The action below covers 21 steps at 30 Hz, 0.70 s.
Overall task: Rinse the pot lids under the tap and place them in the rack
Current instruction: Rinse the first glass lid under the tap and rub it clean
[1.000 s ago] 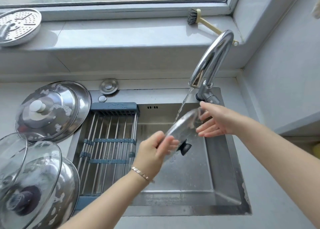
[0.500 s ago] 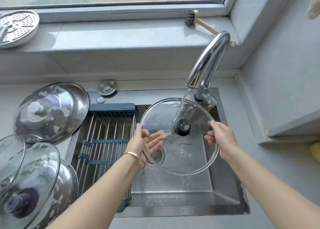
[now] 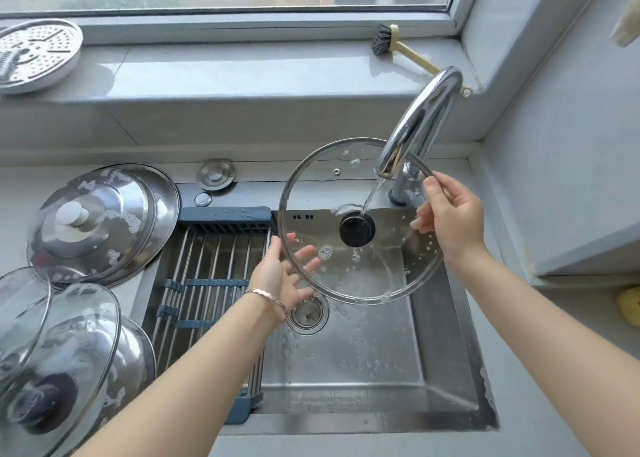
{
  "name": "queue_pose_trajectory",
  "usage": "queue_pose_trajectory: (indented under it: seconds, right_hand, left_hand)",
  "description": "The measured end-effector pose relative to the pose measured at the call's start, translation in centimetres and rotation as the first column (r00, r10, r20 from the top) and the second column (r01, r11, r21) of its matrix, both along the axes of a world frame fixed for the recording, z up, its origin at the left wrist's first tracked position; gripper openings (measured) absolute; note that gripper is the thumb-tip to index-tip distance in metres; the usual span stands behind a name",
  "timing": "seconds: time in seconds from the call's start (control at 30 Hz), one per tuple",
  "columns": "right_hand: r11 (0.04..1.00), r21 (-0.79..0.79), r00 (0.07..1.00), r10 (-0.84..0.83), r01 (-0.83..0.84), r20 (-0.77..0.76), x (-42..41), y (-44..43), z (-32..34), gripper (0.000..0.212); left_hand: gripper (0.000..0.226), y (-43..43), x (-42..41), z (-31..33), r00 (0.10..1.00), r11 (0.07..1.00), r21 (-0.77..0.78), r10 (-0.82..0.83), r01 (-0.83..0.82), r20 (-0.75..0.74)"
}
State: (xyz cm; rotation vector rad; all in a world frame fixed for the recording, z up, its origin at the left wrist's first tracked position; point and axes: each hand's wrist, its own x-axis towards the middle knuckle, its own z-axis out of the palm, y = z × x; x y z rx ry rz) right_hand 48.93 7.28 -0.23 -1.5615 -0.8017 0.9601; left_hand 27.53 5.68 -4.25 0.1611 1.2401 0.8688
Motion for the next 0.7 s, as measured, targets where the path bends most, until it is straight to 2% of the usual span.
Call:
queue_pose_trajectory:
  seconds: [0.17, 0.3, 0.43, 0.57, 0.7]
  right_hand:
    - [0.994, -0.103, 0.996, 0.023, -0.032, -0.084, -2.0, 1.5, -3.3, 0.024]
    - [0.921, -0.346, 0.98, 0.138, -0.179, -0.14, -3.5, 1.6, -6.3, 0.04]
    - [0.843, -0.533, 0.989, -0.126, 0.067, -0.075, -2.5, 2.5, -6.9, 0.051]
    - [0.772, -0.622, 0.988, -0.151, 0.132, 0.022, -0.8, 4.3, -6.9, 0.057]
    - [0.719, -0.685, 0.993, -0.072, 0.114, 0.09, 0.1, 5.0, -6.8, 0.051]
  left_hand:
    - [0.029, 0.0, -3.1, 1.7, 0.974, 0.982, 0.191, 0.036, 0.007, -0.224]
    - [0.03, -0.1, -4.6, 3.0, 0.943, 0.95, 0.304, 0.03, 0.076, -0.331]
    - [0.028, -0.4, -4.2, 3.7, 0.904, 0.94, 0.305, -0.01, 0.154, -0.427]
    - [0.027, -1.1, -3.9, 3.1, 0.911, 0.956, 0.26, -0.014, 0.132, -0.412]
    - [0.028, -1.1, -3.6, 2.5, 0.939, 0.971, 0.231, 0.021, 0.062, -0.342]
